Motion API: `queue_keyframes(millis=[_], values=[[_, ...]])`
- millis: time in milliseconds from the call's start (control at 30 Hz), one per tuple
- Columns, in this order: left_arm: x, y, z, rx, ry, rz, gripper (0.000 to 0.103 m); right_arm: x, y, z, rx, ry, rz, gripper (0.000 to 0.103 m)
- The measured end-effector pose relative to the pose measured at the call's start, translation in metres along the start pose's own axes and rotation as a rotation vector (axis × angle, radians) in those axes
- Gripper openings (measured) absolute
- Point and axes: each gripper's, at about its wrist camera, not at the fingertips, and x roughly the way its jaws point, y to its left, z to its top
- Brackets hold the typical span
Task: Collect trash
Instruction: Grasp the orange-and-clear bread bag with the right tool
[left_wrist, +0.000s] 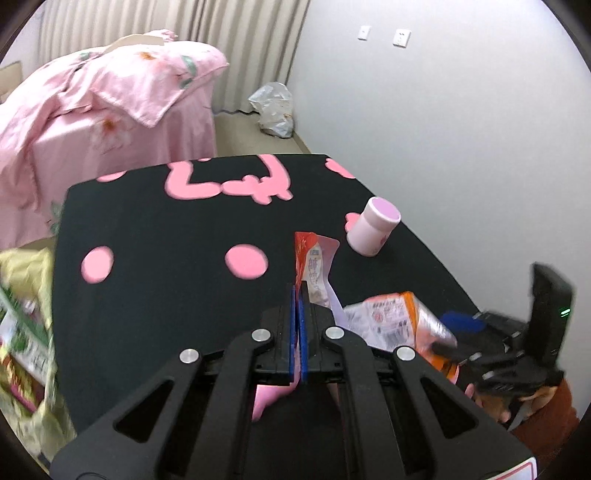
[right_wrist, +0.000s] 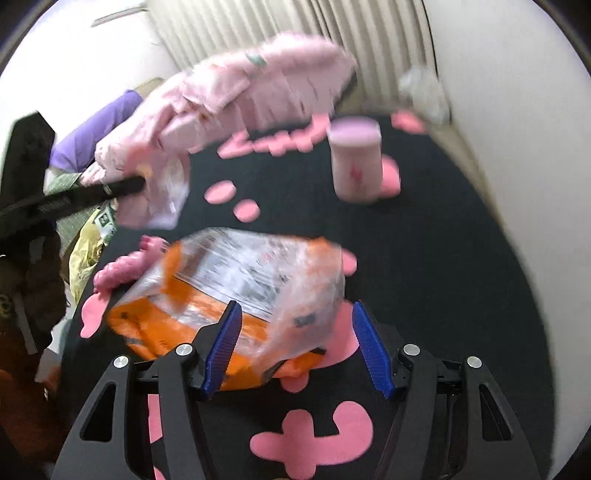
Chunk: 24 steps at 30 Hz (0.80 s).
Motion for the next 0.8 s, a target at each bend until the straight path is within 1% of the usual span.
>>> queue_keyframes(millis=[67,133,200,267,333,400,467,533,567,600,633,667,700,733,800], values=[[-0.01,0.004,-0.011,-0.016,-0.004,0.006,0.002,-0.013,0.007,-0.001,-0.043,-0.021,0.01,0.06],[-0.017,0.009,-0.022,-0.041,-0.008,0.01,0.002,-0.017,0.006,-0.004,-0.047,-0.007,-0.011,0.06],[-0.021,0.012,-0.032,-0.065,-0.013,0.009,0.002,-0.012,-0.004,-0.008,0.029,0.011,-0.002,0.06],[-0.024,0.014,-0.041,-0.091,-0.017,0.008,0.002,0.0,-0.013,-0.014,0.156,0.03,0.034,0.06],[-0.025,0.015,-0.049,-0.107,-0.009,0.001,0.002,0.013,-0.011,-0.018,0.2,0.055,0.038,0.06],[-0.029,0.015,-0.052,-0.101,-0.01,0.009,0.002,0.025,0.007,-0.021,0.169,0.073,0.006,0.06],[-0.034,0.017,-0.055,-0.098,-0.016,0.013,0.002,0.031,0.028,-0.022,0.071,0.064,-0.045,0.06],[-0.038,0.021,-0.058,-0.109,-0.018,0.014,0.002,0.04,0.05,-0.024,-0.038,0.07,-0.137,0.059],[-0.039,0.023,-0.059,-0.115,-0.02,0.015,0.002,0.044,0.06,-0.025,-0.093,0.078,-0.182,0.049],[-0.041,0.025,-0.061,-0.122,-0.023,0.017,0.002,0.044,0.069,-0.025,-0.142,0.065,-0.192,0.04],[-0.043,0.027,-0.062,-0.13,-0.026,0.017,0.002,0.044,0.073,-0.025,-0.166,0.067,-0.191,0.034],[-0.045,0.028,-0.063,-0.133,-0.029,0.018,0.002,0.044,0.076,-0.025,-0.183,0.068,-0.202,0.024],[-0.048,0.029,-0.064,-0.136,-0.035,0.019,0.002,0.043,0.078,-0.025,-0.198,0.066,-0.213,0.021],[-0.052,0.03,-0.065,-0.138,-0.041,0.019,0.002,0.041,0.078,-0.025,-0.201,0.062,-0.206,0.018],[-0.059,0.032,-0.067,-0.14,-0.055,0.021,0.002,0.033,0.075,-0.023,-0.177,0.046,-0.153,0.017]])
